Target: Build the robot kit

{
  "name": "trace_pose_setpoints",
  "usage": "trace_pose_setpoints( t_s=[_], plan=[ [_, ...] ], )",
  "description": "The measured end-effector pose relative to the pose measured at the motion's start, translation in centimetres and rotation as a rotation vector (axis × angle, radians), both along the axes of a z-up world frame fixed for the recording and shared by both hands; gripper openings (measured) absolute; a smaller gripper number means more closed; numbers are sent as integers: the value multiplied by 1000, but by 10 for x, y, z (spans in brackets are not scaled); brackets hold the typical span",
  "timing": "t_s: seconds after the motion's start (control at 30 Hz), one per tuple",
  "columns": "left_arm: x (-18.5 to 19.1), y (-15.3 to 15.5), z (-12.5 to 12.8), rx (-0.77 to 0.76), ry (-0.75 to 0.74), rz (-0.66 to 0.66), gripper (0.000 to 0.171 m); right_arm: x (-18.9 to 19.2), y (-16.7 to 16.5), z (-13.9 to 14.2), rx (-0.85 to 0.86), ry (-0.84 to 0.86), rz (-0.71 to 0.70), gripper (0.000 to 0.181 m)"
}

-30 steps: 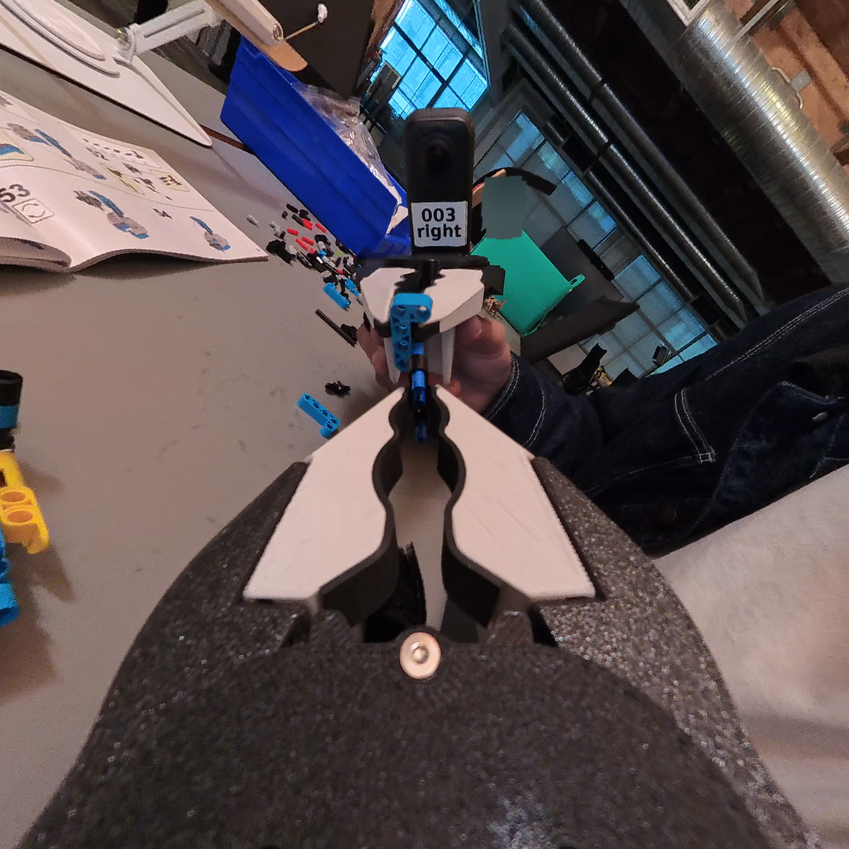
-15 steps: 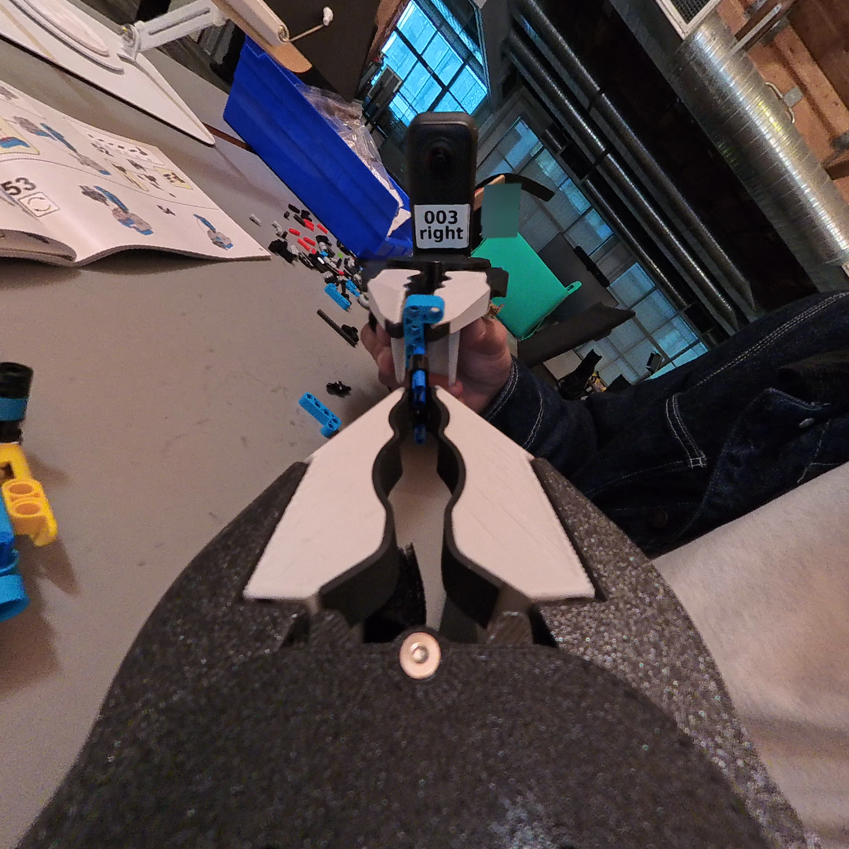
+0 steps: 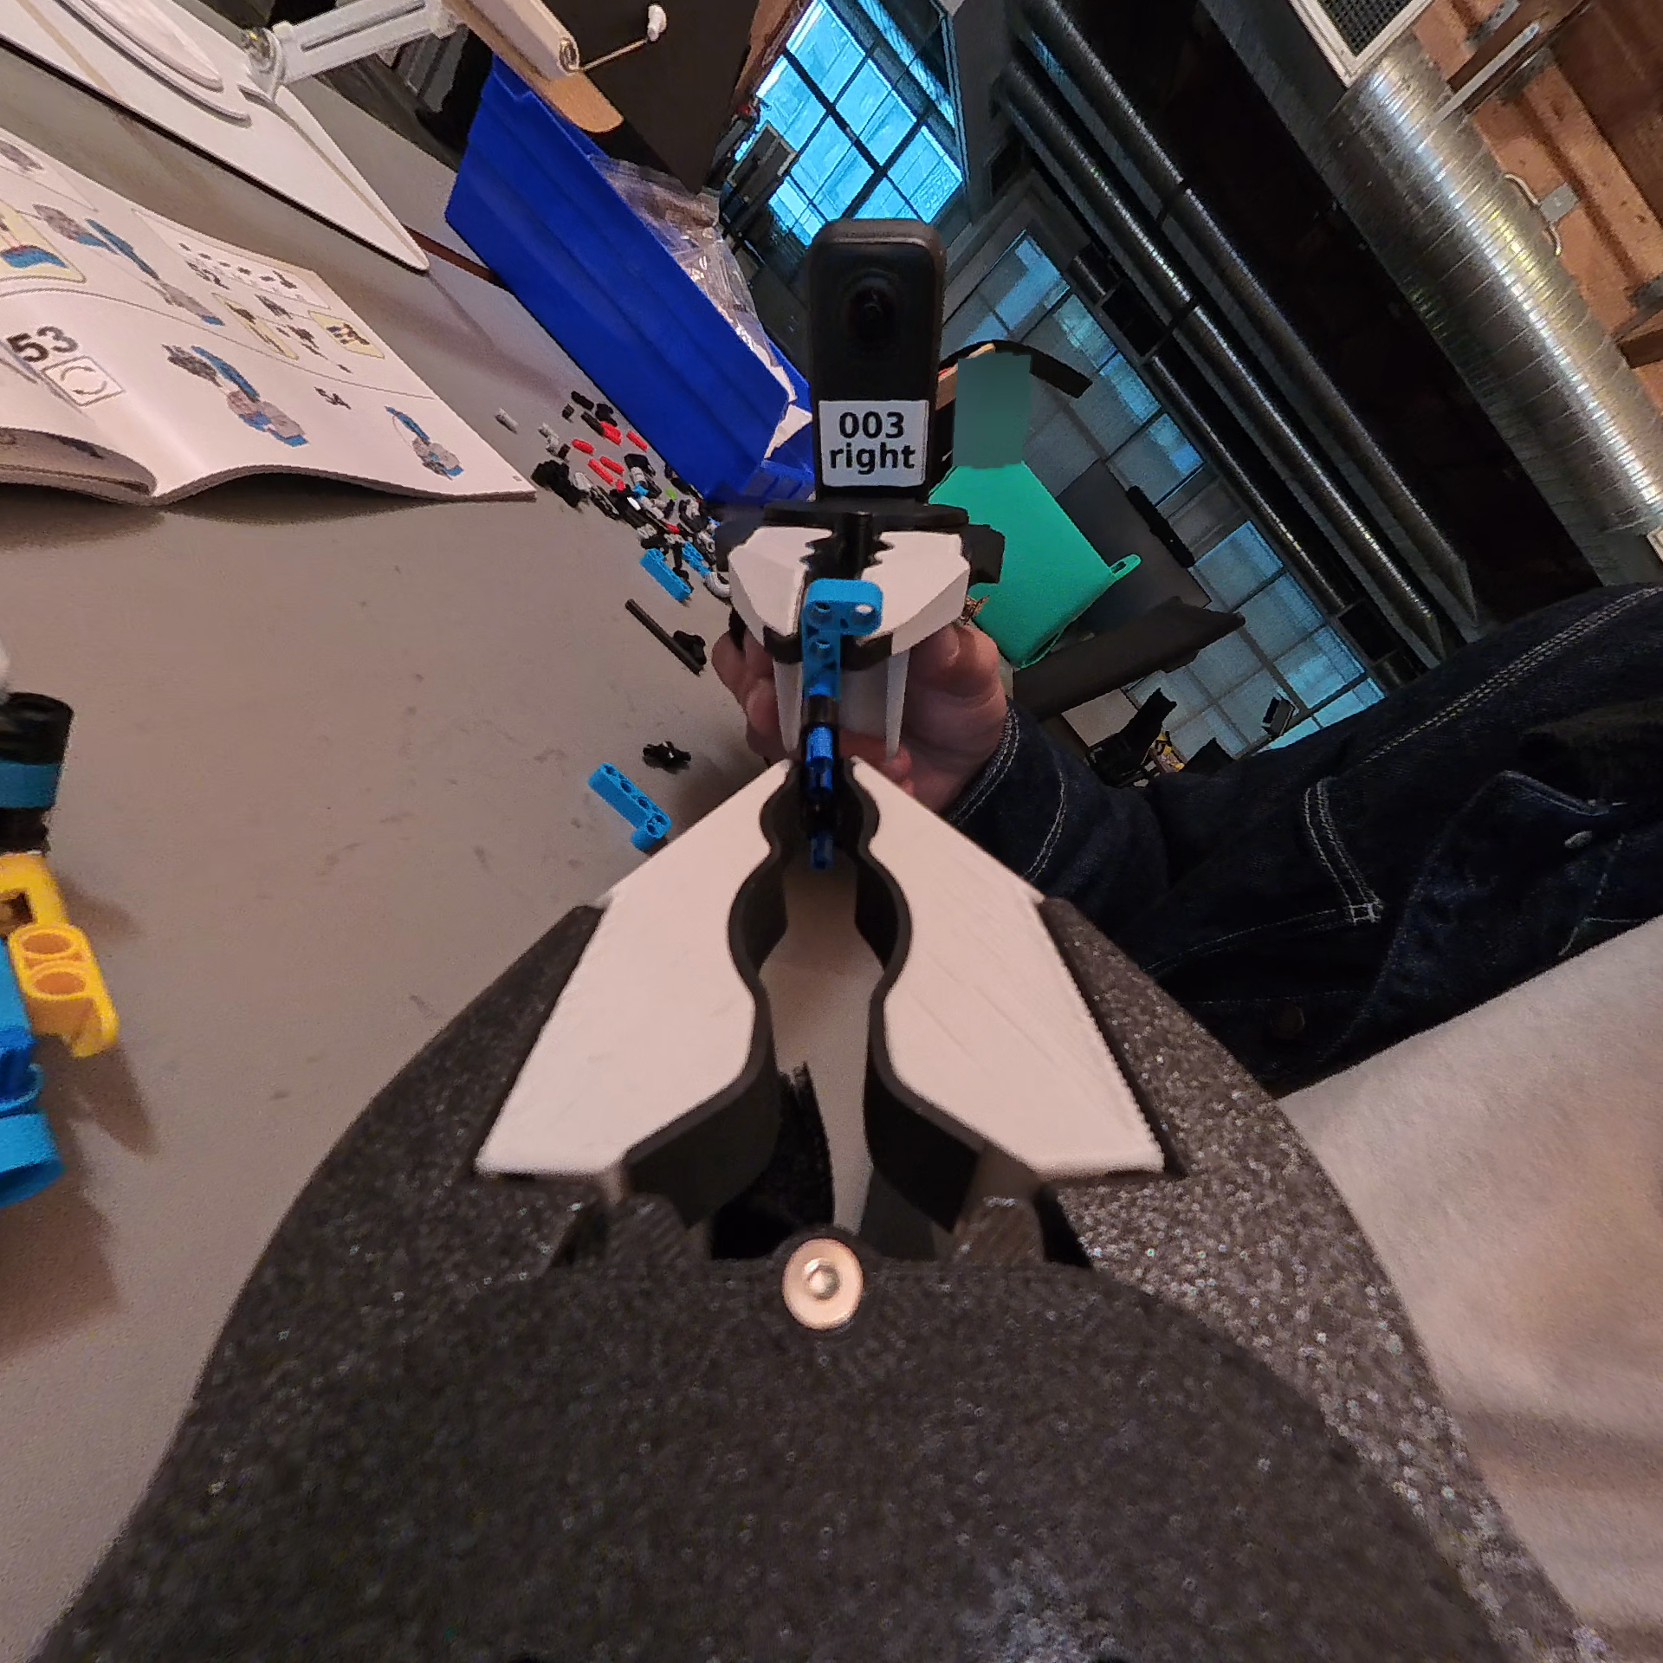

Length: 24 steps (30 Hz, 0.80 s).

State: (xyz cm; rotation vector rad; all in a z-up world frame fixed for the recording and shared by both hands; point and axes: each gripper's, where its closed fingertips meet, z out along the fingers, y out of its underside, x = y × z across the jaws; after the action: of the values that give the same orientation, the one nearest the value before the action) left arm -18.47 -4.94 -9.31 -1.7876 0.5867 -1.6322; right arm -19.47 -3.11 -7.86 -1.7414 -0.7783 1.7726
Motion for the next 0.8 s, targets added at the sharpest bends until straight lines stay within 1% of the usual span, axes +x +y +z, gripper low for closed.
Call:
trace_pose_setpoints(
  t_s=[0.43, 0.47, 0.53, 0.6, 0.8],
  plan=[
    [1, 1, -3, -8, 15, 4, 7, 2, 3, -4, -10, -19, -7, 6],
    [1, 2, -4, -14, 20, 5, 7, 2, 1, -6, -26, -32, 11, 6],
    [1, 2, -8, -33, 28, -1, 7, 2, 2, -14, -15, -81, 4, 6],
    [1, 4, -9, -47, 27, 2, 7, 2, 0, -12, -48, -54, 22, 5],
    [3, 1, -14, -68, 51, -27, 6, 3, -3, -18, -77, -76, 63, 6]
  ],
)
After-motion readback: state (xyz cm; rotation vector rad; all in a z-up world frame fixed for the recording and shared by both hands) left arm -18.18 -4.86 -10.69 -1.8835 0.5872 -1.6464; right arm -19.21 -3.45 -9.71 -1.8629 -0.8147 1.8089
